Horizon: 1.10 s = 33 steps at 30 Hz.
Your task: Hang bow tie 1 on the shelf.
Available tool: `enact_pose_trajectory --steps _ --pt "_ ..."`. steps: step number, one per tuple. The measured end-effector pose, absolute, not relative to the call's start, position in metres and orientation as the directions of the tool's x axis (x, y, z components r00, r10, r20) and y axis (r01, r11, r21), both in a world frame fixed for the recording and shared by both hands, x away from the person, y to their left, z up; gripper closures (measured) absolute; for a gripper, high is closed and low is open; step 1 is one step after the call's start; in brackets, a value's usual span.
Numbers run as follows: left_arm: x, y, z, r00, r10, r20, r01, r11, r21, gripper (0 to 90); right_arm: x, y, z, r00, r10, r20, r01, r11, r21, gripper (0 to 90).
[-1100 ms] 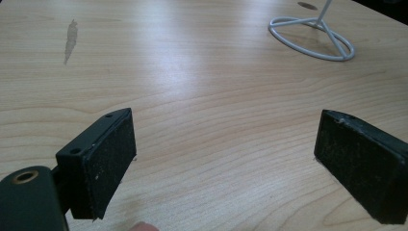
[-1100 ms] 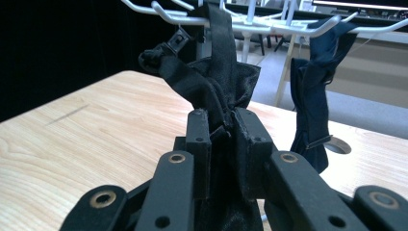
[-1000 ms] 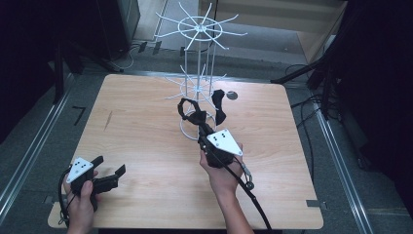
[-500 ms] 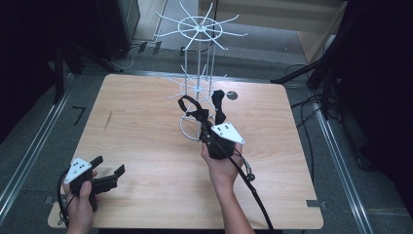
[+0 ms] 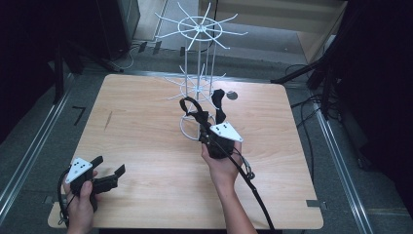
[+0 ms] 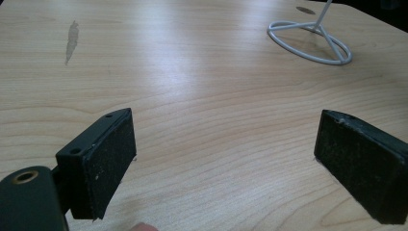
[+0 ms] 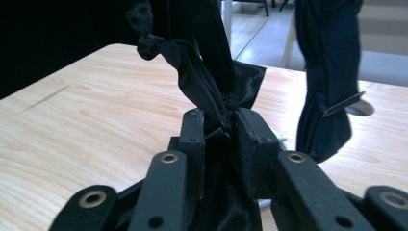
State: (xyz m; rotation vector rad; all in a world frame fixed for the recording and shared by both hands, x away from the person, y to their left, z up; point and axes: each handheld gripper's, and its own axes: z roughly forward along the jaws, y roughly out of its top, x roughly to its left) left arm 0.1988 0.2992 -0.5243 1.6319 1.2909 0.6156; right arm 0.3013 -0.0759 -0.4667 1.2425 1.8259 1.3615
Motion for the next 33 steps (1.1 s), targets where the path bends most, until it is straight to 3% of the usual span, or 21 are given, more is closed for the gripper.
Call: enact_pose_trajectory --steps 4,11,23,29,33 --pt "0.199 0.299 -0.524 0.322 0.934 -0.157 0.467 -0.013 0.884 8.1 0.301 -0.077 -0.466 -0.442 0.892 0.096 0.35 0.073 0.934 68.1" --pt "0.199 0.298 -0.524 0.322 0.934 -0.152 0.47 -0.019 0.882 8.2 0.296 -0.083 -0.464 -0.47 0.882 -0.014 0.266 0.157 0.951 44.0" --pt "0.199 0.298 -0.524 0.322 0.935 -0.147 0.469 -0.023 0.883 8.2 0.282 -0.117 -0.466 -0.499 0.866 0.028 0.298 0.141 0.944 17.8" --pt "0.199 0.298 -0.524 0.322 0.935 -0.148 0.47 -0.022 0.882 8.2 0.277 -0.136 -0.471 -0.489 0.872 0.014 0.313 0.16 0.936 0.3" --pt "0.199 0.298 -0.524 0.321 0.935 -0.149 0.47 -0.021 0.883 8.2 0.275 -0.15 -0.474 -0.492 0.87 0.035 0.328 0.148 0.933 0.0"
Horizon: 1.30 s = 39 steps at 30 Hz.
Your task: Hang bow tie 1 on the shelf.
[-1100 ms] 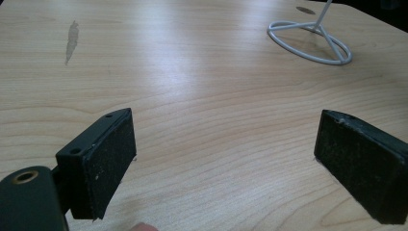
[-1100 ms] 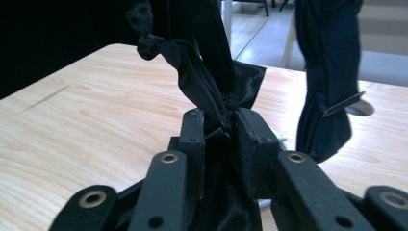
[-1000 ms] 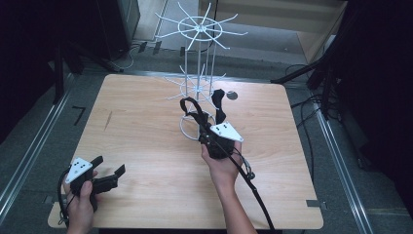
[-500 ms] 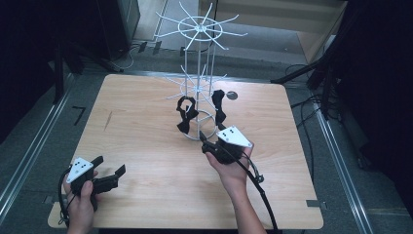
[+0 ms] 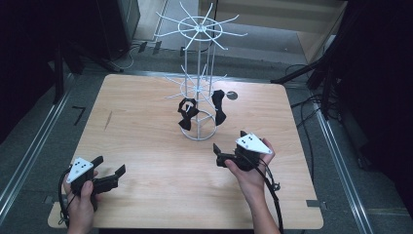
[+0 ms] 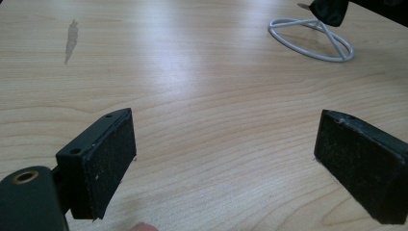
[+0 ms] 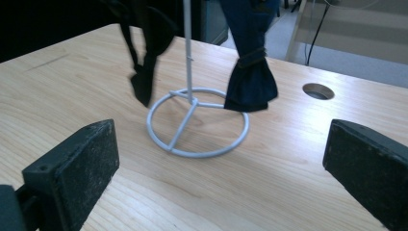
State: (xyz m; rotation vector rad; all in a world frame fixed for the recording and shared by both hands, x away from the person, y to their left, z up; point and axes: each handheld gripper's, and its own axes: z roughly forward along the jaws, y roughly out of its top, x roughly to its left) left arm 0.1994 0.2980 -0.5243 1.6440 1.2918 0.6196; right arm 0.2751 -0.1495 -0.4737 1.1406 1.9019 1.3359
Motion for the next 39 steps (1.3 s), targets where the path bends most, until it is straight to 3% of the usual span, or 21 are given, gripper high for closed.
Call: enact_pose_trajectory --steps 39 --pt "0.199 0.297 -0.524 0.321 0.937 -0.142 0.468 -0.026 0.883 8.2 0.236 -0.282 -0.523 -0.346 0.936 0.057 0.43 0.104 0.897 0.0"
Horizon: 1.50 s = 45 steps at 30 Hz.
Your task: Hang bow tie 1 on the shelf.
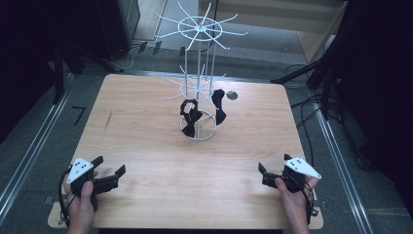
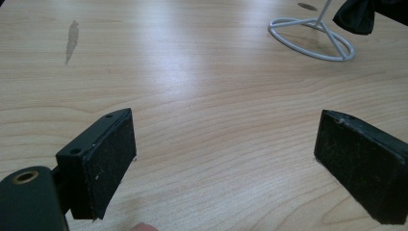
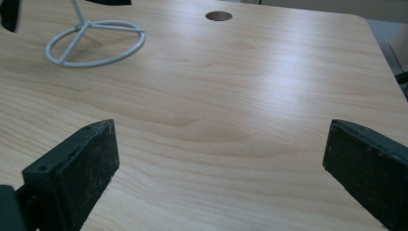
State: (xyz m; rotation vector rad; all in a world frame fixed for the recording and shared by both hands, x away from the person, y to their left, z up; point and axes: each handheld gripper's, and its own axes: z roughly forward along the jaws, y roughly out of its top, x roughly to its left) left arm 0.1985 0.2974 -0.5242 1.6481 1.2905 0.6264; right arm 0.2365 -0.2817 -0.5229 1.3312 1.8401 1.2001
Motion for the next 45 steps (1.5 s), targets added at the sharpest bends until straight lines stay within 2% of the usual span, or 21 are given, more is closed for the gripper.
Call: enact_pose_trajectory --steps 19,28,45 --pt "0.199 0.297 -0.524 0.316 0.939 -0.138 0.47 -0.028 0.882 8.1 0.204 -0.349 -0.547 -0.251 0.961 0.117 0.459 0.012 0.888 0.0" --pt "0.199 0.296 -0.524 0.322 0.937 -0.133 0.473 -0.037 0.88 8.1 0.202 -0.35 -0.549 -0.242 0.963 0.123 0.435 -0.005 0.901 0.0" --pt "0.2 0.295 -0.524 0.322 0.937 -0.133 0.477 -0.039 0.878 8.2 0.203 -0.348 -0.55 -0.244 0.961 0.128 0.449 -0.006 0.894 0.0"
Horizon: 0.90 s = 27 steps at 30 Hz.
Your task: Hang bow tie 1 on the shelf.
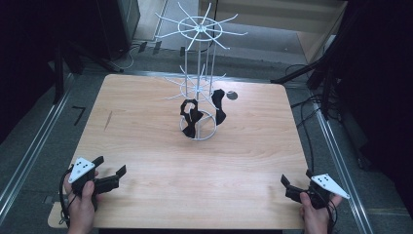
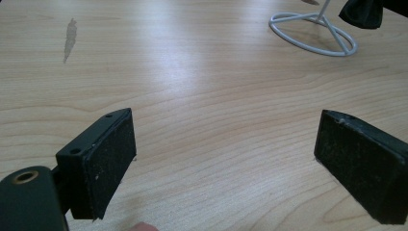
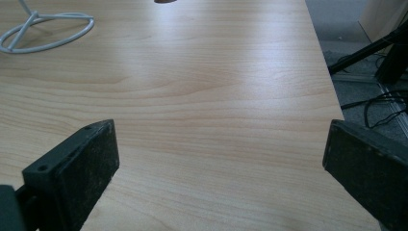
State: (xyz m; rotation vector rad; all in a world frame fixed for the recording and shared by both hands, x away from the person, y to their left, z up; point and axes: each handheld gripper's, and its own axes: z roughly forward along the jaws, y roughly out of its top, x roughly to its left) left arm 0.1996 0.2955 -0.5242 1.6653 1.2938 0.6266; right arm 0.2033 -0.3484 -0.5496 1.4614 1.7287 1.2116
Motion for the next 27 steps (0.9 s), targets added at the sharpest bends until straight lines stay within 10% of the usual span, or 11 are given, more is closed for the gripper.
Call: enact_pose_trajectory --steps 27 --pt "0.2 0.295 -0.524 0.319 0.939 -0.13 0.48 -0.042 0.876 8.1 0.226 -0.315 -0.555 -0.251 0.968 -0.009 0.656 0.177 0.734 0.2"
